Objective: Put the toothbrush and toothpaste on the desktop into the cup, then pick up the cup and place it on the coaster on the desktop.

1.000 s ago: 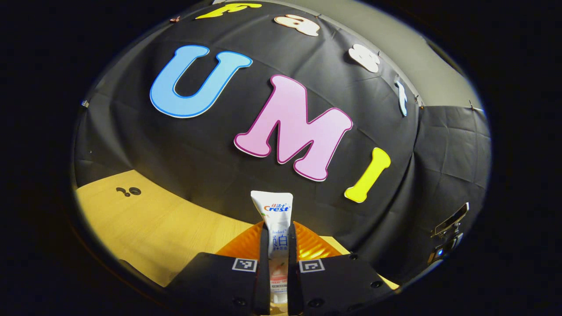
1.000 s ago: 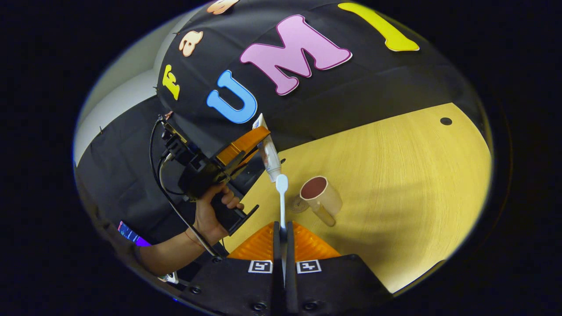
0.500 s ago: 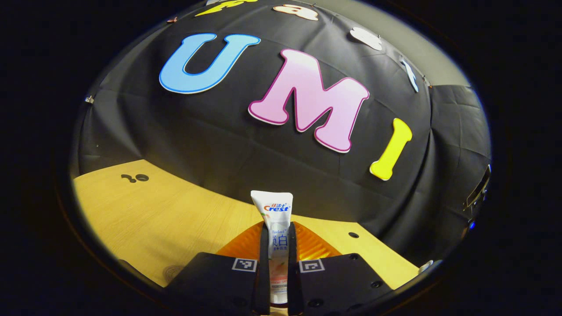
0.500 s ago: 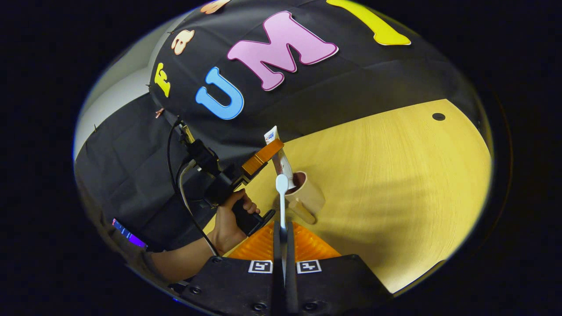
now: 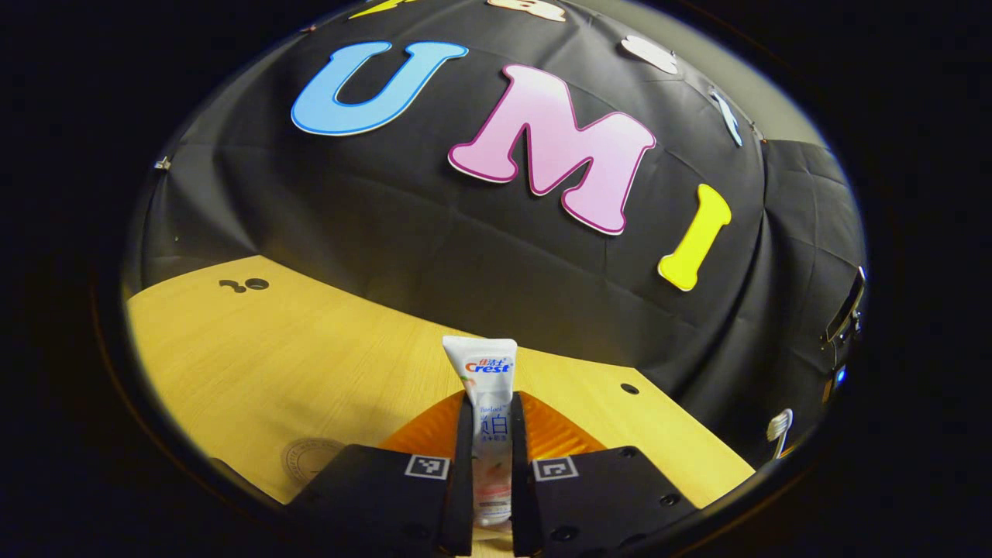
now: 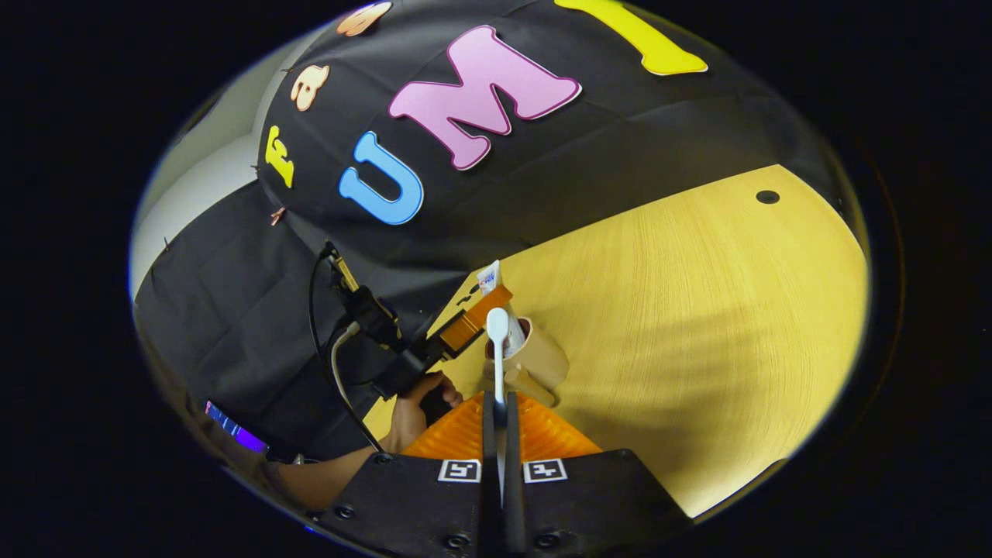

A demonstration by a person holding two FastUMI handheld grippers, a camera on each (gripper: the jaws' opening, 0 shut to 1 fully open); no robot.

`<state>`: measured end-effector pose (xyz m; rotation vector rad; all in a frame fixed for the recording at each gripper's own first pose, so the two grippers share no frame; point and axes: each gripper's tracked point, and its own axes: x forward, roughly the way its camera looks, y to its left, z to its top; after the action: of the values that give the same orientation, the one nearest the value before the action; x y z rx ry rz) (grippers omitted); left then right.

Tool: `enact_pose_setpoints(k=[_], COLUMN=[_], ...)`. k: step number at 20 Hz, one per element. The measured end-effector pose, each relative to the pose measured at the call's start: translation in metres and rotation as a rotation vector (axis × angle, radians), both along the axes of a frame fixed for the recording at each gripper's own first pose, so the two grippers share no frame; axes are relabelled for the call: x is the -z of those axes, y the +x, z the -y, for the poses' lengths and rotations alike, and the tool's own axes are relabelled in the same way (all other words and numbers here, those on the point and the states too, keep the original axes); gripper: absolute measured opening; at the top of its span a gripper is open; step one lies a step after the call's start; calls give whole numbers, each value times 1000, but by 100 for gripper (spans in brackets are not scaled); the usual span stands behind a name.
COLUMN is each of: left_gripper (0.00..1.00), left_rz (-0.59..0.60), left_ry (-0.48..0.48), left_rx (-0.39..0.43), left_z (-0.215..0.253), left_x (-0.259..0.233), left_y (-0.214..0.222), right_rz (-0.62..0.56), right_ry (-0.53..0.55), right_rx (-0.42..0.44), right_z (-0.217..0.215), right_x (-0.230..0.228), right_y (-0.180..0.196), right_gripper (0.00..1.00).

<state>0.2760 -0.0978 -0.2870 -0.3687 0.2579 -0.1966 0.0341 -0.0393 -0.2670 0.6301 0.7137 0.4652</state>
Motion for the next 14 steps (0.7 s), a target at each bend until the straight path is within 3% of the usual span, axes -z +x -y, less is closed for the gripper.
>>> enact_pose_setpoints(k=[3,4,6,7,8,10,11,12,14], left_gripper=[28,23,43,26,37,43,55,52,57], left_rz=[-22,-32,-48,-42,-34,-24,-21,-14,-1], left_ry=[-15,-19,8,13,11,13,10,4,-5], left_rx=[23,36,45,56,65,72,71,73,75], left_z=[5,8,9,11,13,11,8,6,-3], left_x=[6,7,12,9,3,-5,-10,-18,-35], left_y=[-8,-12,-19,-20,-22,-26,-31,-37,-53], right_rz=[11,15,28,37,49,78,95,113,150], right_ry=[9,12,32,43,48,53,56,63,75], right_rx=[17,25,44,53,61,75,85,96,126], right_z=[-2,-2,-5,-6,-7,-11,-13,-15,-18], right_x=[-6,-8,-16,-20,-25,-35,-40,-45,-54], right_y=[3,5,9,12,15,22,28,35,50], right_gripper=[5,5,5,5,5,5,5,5,5])
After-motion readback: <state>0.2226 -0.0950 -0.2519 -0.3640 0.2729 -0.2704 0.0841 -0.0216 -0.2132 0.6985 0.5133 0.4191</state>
